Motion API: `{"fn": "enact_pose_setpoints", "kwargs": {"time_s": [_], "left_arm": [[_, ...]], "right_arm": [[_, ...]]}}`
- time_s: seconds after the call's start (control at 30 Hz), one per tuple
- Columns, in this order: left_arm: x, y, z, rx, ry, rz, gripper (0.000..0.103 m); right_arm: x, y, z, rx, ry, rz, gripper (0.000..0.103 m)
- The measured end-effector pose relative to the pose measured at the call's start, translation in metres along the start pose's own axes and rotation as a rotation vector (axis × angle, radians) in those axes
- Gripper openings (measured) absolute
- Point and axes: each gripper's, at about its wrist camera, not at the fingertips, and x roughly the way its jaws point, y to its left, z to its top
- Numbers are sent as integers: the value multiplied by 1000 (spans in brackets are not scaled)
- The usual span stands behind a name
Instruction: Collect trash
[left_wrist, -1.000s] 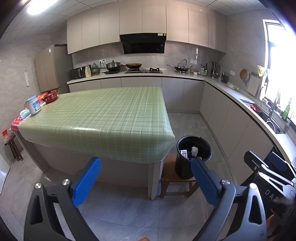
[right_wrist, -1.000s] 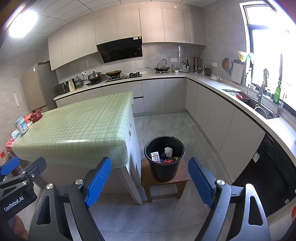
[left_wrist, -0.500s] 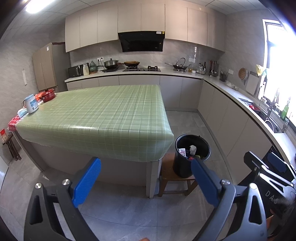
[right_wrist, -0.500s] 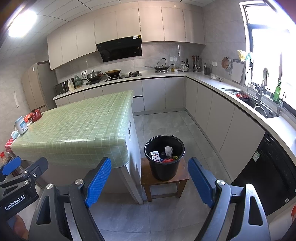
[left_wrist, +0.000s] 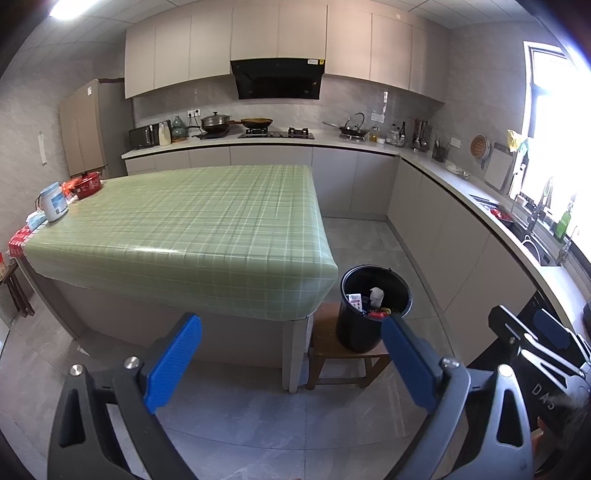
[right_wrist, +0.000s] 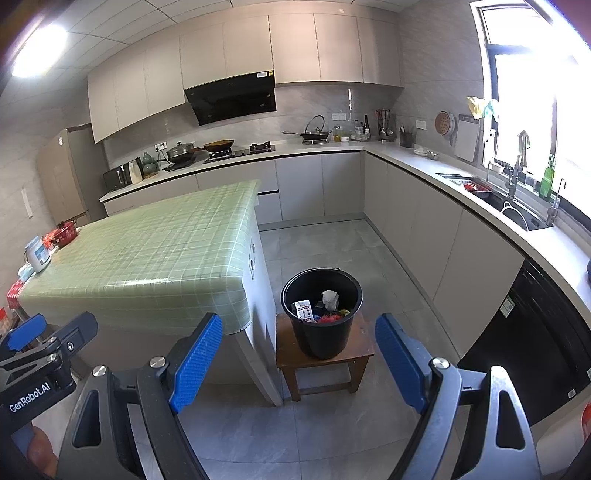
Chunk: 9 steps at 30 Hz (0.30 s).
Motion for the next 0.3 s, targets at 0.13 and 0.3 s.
{"fn": "enact_pose_setpoints", "kwargs": {"time_s": [0.13,0.3], "left_arm": [[3,-2,0,-5,1,-25,99],[4,-8,0,-2,-24,-45,99]], "right_arm": [[1,-1,-2,3,2,-1,87],[5,-5,-1,6,6,-10,87]]}}
